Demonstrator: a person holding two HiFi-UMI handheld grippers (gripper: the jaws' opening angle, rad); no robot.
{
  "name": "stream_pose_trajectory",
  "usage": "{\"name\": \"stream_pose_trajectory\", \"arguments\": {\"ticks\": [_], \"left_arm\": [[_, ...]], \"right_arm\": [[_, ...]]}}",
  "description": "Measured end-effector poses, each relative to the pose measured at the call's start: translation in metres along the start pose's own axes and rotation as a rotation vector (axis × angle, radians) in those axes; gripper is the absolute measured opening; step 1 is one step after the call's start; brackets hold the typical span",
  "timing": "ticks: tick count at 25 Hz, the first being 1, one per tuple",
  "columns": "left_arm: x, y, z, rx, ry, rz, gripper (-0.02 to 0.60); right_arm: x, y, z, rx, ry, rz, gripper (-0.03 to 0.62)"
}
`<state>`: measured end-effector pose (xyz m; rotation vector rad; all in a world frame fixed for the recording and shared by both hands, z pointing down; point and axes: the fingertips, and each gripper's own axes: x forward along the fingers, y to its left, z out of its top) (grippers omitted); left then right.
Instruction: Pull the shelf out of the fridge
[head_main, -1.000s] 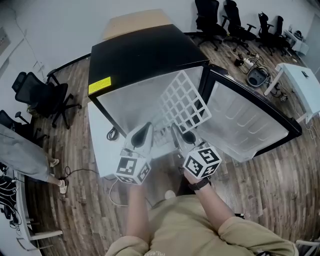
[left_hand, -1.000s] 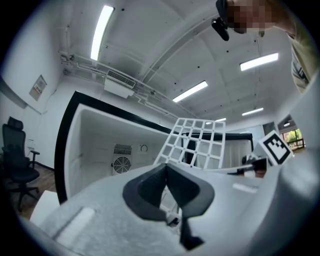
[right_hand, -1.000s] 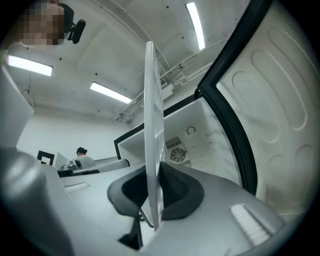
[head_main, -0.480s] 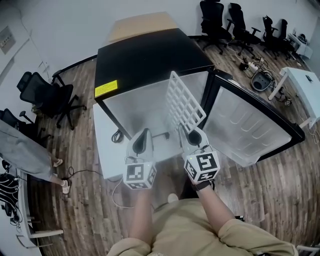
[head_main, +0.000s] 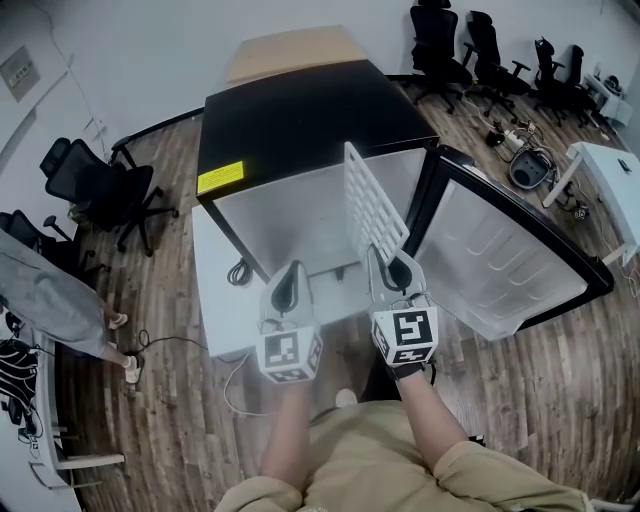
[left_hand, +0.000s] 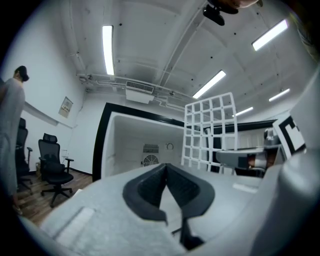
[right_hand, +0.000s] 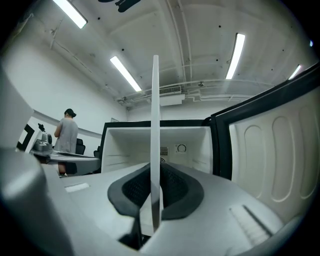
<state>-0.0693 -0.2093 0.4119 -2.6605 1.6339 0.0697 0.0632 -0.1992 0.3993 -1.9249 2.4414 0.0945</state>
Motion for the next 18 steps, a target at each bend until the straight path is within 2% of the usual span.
{"name": "stream_pose_trajectory", "arguments": {"ticks": [18], "left_arm": [[0.0019, -0.0059, -0.0017, -0.015, -0.002, -0.025, -0.002]], "right_arm": [[0.0019, 0.0024, 0.0066, -0.016, -0.011, 0.012, 0.031]]}}
